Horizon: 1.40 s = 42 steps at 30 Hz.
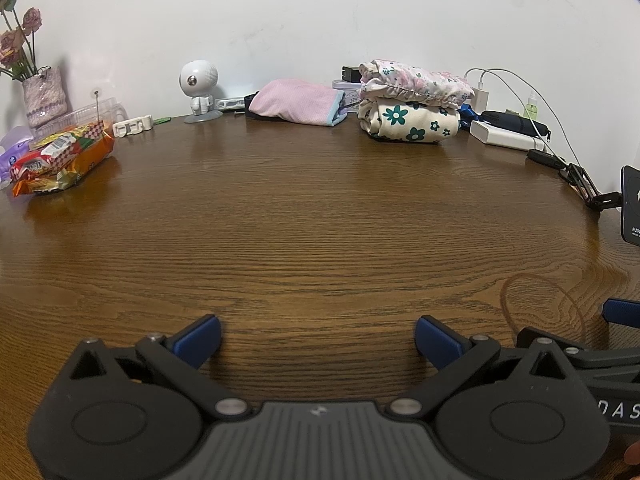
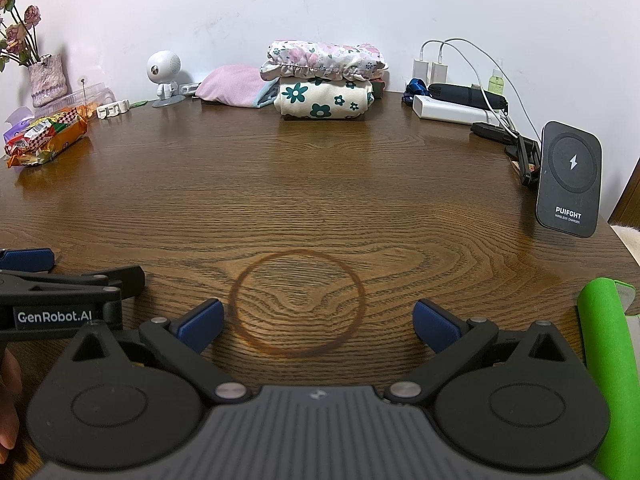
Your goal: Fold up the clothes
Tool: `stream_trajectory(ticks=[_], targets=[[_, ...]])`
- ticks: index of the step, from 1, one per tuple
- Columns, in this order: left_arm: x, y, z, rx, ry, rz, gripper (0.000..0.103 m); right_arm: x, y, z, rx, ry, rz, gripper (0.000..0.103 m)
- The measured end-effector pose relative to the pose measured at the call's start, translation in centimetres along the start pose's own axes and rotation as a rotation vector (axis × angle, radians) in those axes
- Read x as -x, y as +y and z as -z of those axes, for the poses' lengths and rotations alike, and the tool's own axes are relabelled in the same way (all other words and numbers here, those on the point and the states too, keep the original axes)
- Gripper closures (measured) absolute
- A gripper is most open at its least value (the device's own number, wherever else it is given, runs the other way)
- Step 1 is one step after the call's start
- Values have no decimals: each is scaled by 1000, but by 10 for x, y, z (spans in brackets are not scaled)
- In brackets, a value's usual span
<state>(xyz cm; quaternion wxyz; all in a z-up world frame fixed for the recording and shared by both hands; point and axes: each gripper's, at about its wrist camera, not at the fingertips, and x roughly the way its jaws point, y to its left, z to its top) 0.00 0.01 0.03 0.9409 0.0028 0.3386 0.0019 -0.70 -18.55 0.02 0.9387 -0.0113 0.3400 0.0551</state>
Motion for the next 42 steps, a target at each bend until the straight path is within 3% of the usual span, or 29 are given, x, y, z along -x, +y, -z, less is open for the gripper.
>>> stream_trajectory(ticks=[42], targets=[[2, 2, 1, 11, -3, -13, 0, -1, 0, 0, 6, 7, 4, 0]])
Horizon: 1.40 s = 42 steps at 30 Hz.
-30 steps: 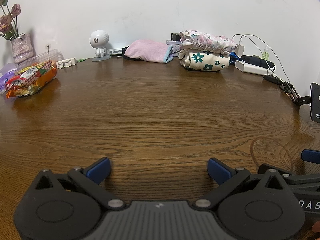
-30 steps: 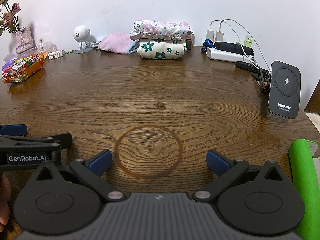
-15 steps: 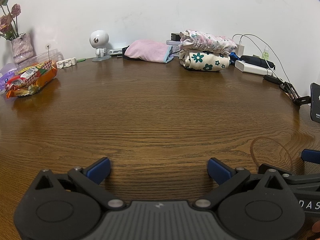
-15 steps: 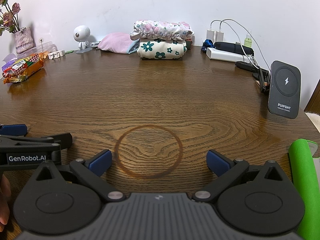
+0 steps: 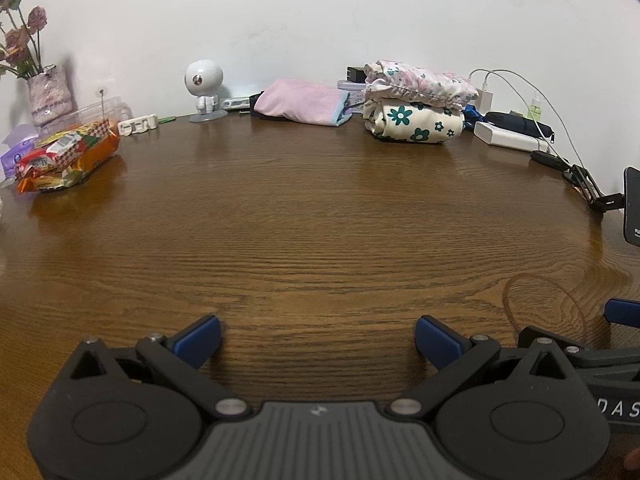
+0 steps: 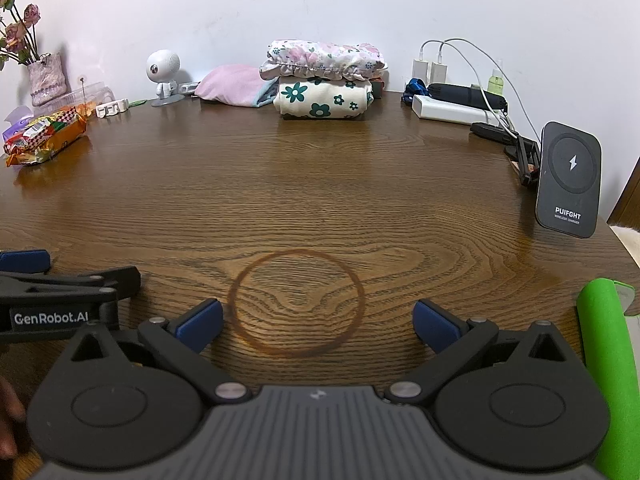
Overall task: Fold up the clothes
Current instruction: 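Grasp the pink-and-blue garment edge with the left gripper while the right gripper grasps another edge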
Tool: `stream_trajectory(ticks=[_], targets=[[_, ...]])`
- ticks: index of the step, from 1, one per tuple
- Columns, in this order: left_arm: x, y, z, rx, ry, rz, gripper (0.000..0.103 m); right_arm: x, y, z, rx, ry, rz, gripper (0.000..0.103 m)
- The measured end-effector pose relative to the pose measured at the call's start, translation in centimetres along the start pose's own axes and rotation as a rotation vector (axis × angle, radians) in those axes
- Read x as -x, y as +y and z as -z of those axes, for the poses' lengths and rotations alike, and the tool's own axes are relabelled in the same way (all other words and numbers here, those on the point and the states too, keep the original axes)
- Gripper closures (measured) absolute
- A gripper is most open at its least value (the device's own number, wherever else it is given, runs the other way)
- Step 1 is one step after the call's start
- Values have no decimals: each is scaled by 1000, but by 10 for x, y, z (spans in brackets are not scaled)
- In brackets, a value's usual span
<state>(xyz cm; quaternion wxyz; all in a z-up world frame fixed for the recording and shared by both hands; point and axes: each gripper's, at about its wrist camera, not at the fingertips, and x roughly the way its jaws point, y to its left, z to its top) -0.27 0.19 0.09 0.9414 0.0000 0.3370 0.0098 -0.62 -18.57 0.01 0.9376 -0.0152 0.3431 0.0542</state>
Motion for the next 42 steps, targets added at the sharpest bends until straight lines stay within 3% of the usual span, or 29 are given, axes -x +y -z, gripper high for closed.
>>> stream_trajectory(ticks=[7, 10, 13, 16, 19, 21, 22, 26, 29, 33, 34, 37, 38, 39, 41, 42], targets=[[-2, 7, -4, -16, 3, 42, 1, -1, 1, -3, 4, 8, -9, 0], [5, 30, -27, 35, -40, 90, 7, 0, 5, -25, -1, 84, -85, 0], [14, 60, -76, 9, -176, 108, 5, 20, 6, -69, -62, -32, -255, 0], [-11, 99, -148, 19, -248, 157, 5, 20, 7, -136, -97, -130, -365, 0], [-67, 144, -221, 96, -228, 210, 8, -3, 11, -214, -129, -184, -440, 1], [-115, 164, -261, 169, -180, 180, 14, -43, 14, -268, -155, -145, -489, 1], [-139, 171, -276, 194, -157, 160, 23, -67, 16, -296, -168, -111, -512, 7], [-227, 178, -304, 214, -53, 154, 46, -179, 24, -362, -187, 50, -450, 25], [-267, 175, -307, 207, -28, 156, 44, -253, 36, -388, -194, 171, -399, 39], [-301, 177, -306, 238, 33, 198, 47, -312, 62, -391, -98, 276, -251, 38], [-307, 177, -304, 242, 38, 224, 55, -324, 69, -391, -81, 288, -223, 38], [-318, 175, -300, 268, 77, 271, 103, -345, 76, -385, -68, 323, -188, 37], [-319, 175, -299, 284, 79, 275, 103, -347, 79, -382, -53, 319, -204, 39], [-317, 176, -297, 295, 59, 281, 103, -349, 83, -380, -37, 315, -222, 43], [-307, 174, -295, 282, 8, 310, 103, -353, 89, -374, -5, 307, -258, 101], [-295, 174, -296, 264, -6, 309, 103, -348, 94, -372, 19, 305, -264, 103]])
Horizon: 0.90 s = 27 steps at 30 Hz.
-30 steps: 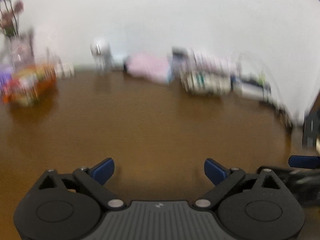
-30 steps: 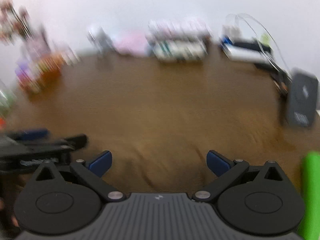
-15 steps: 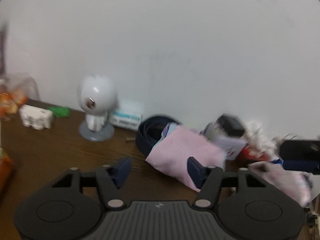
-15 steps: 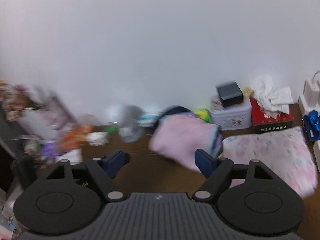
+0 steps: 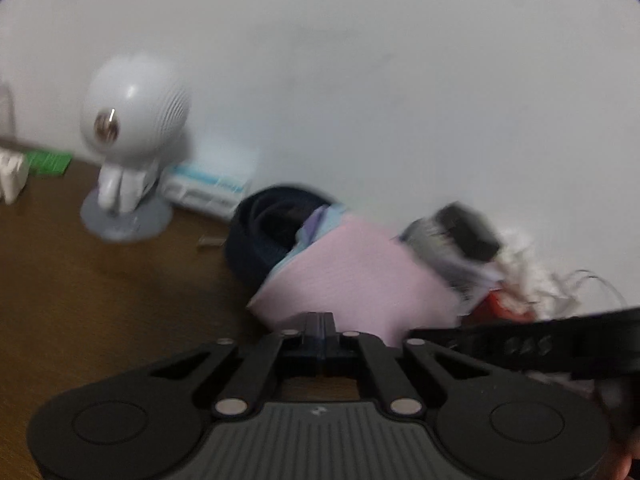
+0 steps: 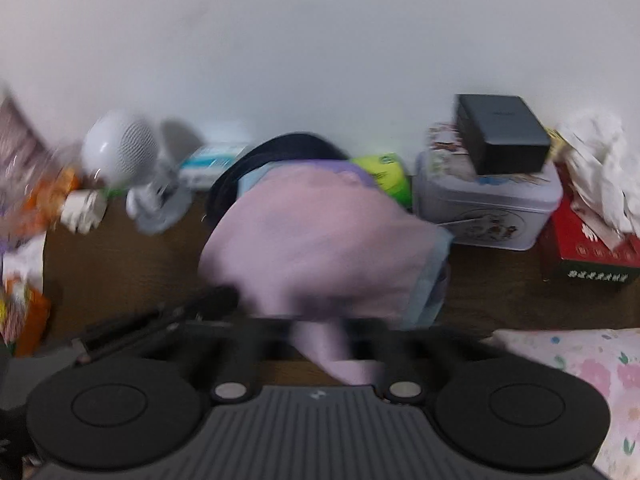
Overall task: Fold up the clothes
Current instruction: 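Grasp the pink-and-blue garment edge with the left gripper while the right gripper grasps another edge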
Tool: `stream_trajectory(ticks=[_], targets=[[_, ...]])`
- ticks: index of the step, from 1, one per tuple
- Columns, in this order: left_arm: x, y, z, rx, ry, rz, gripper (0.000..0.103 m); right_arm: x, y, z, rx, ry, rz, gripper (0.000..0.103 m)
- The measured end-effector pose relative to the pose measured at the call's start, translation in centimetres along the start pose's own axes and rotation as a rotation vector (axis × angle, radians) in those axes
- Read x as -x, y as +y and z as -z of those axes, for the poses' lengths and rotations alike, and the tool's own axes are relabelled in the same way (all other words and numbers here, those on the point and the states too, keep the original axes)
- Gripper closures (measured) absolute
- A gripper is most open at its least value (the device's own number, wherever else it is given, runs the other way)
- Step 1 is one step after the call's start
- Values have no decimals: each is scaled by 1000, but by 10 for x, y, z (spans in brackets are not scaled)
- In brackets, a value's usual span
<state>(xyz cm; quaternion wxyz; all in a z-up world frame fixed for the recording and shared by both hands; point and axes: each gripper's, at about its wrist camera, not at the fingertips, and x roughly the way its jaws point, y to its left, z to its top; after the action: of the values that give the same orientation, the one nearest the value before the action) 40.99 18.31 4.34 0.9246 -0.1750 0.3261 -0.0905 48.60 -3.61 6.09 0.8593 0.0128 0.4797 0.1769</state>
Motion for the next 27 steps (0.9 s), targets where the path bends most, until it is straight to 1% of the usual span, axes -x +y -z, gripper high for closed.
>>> stream_trajectory(ticks=[1, 2, 3, 5, 6, 7, 8, 9, 10, 11, 12, 13, 14, 15, 16, 18, 21, 22, 24, 27], targets=[[14, -5, -2, -22, -4, -18, 103, 10, 7, 5, 33, -9, -23, 103], [29, -11, -4, -43, -16, -18, 103, 22, 13, 9, 51, -27, -38, 103], [49, -17, -6, -61, -39, 5, 103, 42, 19, 12, 66, -61, -61, 103], [86, -30, -10, -98, -83, 41, 103, 92, 29, 20, 108, -137, -132, 103], [103, -37, -12, -118, -100, 39, 103, 119, 34, 23, 124, -167, -151, 103], [120, -44, -14, -138, -118, 37, 99, 146, 39, 26, 140, -198, -170, 103], [132, -50, -16, -162, -130, 23, 82, 169, 42, 30, 150, -218, -176, 103], [134, -54, -16, -189, -136, -13, 64, 192, 45, 33, 160, -238, -182, 103], [130, -56, -14, -210, -146, -64, 24, 207, 45, 36, 163, -250, -176, 99], [119, -54, -10, -215, -159, -115, 10, 222, 46, 40, 166, -262, -171, 93], [104, -50, -6, -204, -149, -143, 14, 228, 43, 41, 171, -268, -170, 87], [86, -43, -3, -182, -112, -149, 19, 231, 39, 42, 165, -272, -161, 65], [69, -37, -1, -162, -75, -153, 21, 229, 33, 41, 156, -275, -143, 48], [52, -32, 0, -145, -37, -152, 22, 227, 28, 40, 148, -279, -125, 44], [37, -27, 1, -133, -14, -156, 24, 221, 20, 36, 134, -279, -110, 37], [13, -16, 3, -121, -9, -165, 24, 193, 4, 21, 86, -246, -89, 36], [-15, 4, 3, -84, -5, -126, 24, 126, -21, -9, -52, -141, -79, 33], [-22, 10, 3, -73, 0, -108, 24, 102, -30, -18, -106, -103, -73, 30], [-29, 19, 3, -51, 18, -63, 25, 56, -45, -33, -214, -33, -47, 29], [-38, 29, 1, -33, 41, 21, 43, 6, -58, -42, -266, 30, -8, 29]])
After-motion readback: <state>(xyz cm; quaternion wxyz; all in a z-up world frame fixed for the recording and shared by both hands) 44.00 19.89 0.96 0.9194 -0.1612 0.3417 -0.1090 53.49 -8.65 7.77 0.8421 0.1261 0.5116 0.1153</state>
